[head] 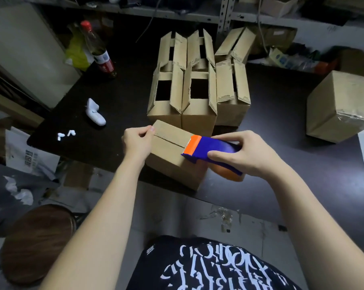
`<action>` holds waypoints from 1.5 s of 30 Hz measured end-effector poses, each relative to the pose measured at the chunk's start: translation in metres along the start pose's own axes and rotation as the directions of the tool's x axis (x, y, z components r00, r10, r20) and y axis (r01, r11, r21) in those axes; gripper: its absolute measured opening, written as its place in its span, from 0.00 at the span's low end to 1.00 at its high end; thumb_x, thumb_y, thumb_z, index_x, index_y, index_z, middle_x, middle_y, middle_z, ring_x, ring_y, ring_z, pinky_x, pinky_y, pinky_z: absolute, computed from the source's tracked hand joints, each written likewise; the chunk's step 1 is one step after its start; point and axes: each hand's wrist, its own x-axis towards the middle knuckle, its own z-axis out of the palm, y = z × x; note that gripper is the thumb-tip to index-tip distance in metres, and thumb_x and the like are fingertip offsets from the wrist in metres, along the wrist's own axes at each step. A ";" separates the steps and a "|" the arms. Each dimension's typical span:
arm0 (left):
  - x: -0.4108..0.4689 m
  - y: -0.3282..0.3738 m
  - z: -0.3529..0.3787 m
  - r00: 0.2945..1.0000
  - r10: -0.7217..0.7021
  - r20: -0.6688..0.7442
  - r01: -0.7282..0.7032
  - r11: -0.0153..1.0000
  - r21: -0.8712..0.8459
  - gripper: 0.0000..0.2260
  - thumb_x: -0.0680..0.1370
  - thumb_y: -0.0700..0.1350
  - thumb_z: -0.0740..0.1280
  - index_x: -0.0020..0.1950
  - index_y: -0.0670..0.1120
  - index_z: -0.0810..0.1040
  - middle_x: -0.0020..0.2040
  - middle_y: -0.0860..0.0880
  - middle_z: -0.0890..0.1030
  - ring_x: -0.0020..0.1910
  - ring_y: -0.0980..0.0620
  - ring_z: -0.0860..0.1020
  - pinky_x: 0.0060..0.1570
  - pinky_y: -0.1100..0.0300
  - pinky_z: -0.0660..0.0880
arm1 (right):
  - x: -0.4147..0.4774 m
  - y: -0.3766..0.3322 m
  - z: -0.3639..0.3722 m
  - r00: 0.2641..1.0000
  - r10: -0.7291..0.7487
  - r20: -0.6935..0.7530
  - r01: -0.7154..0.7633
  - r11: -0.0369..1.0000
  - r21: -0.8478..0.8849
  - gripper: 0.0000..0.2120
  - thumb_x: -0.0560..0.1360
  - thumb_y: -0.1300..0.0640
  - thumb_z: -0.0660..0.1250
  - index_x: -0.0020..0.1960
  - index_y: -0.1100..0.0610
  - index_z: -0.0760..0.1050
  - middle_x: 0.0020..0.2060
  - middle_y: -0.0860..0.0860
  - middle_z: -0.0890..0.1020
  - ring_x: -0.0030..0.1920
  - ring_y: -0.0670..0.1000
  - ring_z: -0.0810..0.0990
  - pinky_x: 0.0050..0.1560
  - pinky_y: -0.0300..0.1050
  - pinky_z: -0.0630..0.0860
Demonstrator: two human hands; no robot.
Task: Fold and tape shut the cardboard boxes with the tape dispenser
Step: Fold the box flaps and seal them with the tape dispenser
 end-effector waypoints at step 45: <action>0.005 -0.014 -0.002 0.975 0.166 0.149 -0.181 0.979 0.092 0.15 0.82 0.54 0.68 0.65 0.48 0.83 0.57 0.54 0.83 0.58 0.56 0.80 0.48 0.67 0.74 | -0.044 0.113 0.071 0.930 0.342 0.131 -0.365 0.837 0.408 0.34 0.70 0.28 0.70 0.44 0.62 0.80 0.31 0.50 0.80 0.32 0.50 0.78 0.40 0.46 0.72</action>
